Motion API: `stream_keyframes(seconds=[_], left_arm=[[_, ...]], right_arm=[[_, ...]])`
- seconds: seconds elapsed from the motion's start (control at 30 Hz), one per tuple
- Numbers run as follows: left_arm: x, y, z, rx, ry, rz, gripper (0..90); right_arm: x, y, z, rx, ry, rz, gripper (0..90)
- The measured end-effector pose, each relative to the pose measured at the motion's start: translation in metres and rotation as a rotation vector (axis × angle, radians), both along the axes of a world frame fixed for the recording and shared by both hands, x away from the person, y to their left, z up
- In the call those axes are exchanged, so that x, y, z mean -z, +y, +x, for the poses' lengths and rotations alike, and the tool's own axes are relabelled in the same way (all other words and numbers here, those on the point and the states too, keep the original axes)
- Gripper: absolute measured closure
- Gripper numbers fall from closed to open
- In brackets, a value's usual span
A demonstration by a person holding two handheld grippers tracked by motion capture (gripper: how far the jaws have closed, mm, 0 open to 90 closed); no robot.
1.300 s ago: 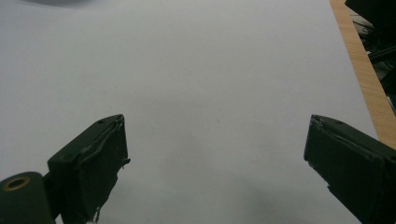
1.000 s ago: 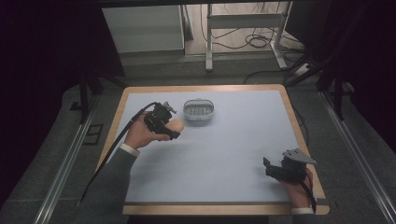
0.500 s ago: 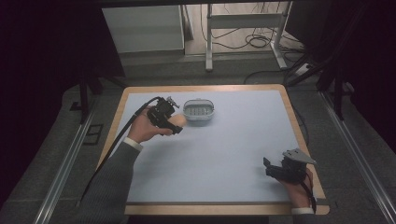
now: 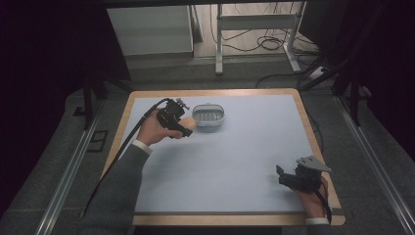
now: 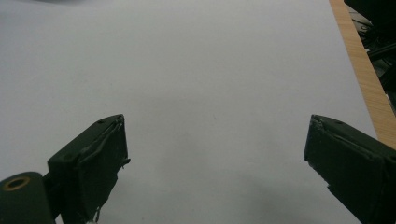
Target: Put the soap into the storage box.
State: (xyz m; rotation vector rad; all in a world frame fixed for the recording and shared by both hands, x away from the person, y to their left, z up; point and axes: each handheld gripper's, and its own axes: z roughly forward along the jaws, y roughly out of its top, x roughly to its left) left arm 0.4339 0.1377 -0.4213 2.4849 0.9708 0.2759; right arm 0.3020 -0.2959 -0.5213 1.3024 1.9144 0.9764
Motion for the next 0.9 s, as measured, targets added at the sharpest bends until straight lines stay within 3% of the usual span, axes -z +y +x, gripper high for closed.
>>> stream_keyframes(seconds=[0.3,0.5,0.63,0.9], left_arm=[[0.001,-0.006,0.012,0.012,0.017,-0.027,32.7],[0.003,-0.013,0.021,0.018,0.017,-0.005,32.7],[0.002,-0.016,0.025,0.019,0.017,-0.025,32.7],[0.002,-0.022,0.034,0.024,0.015,-0.005,32.7]], right_arm=[[0.001,0.000,0.000,-0.002,0.003,-0.008,6.0],[0.001,-0.001,-0.001,0.003,0.001,-0.007,6.0],[0.001,0.000,-0.002,0.002,0.000,-0.009,6.0],[-0.001,-0.001,-0.002,0.006,-0.005,-0.006,6.0]])
